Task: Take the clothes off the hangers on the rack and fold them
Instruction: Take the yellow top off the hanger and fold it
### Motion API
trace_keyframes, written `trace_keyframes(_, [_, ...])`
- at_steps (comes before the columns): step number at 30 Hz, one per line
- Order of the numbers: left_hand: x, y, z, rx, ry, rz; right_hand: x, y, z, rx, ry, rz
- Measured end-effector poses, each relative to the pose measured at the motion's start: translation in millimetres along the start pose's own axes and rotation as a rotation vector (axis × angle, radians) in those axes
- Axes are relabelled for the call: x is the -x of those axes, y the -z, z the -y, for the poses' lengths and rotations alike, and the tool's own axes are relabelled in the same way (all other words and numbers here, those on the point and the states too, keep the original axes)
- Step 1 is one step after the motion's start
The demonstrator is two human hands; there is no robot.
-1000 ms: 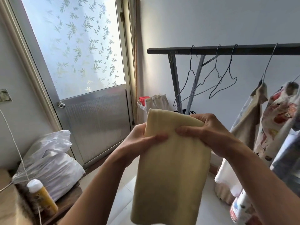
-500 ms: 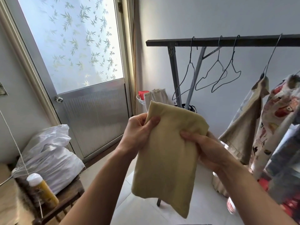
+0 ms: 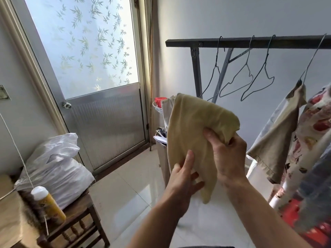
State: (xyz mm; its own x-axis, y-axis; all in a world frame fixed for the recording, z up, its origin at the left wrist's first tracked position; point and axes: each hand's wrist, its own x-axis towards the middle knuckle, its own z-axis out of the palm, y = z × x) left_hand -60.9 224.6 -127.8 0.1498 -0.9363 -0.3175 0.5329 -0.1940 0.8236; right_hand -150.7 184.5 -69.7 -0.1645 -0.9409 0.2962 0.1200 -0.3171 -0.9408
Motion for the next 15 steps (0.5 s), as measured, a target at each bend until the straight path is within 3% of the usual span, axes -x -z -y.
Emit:
trace_keyframes(6, [-7, 7, -2, 0.351, -0.054, -0.026, 10, -8, -24, -0.242, -0.356, 0.005])
trace_keyframes(12, [-11, 12, -3, 0.437, -0.112, 0.044, 14, -11, -40, -0.317, -0.501, -0.003])
trace_keyframes(15, [-14, 16, -6, 0.427, -0.112, -0.02, 11, -11, -44, -0.271, -0.559, 0.038])
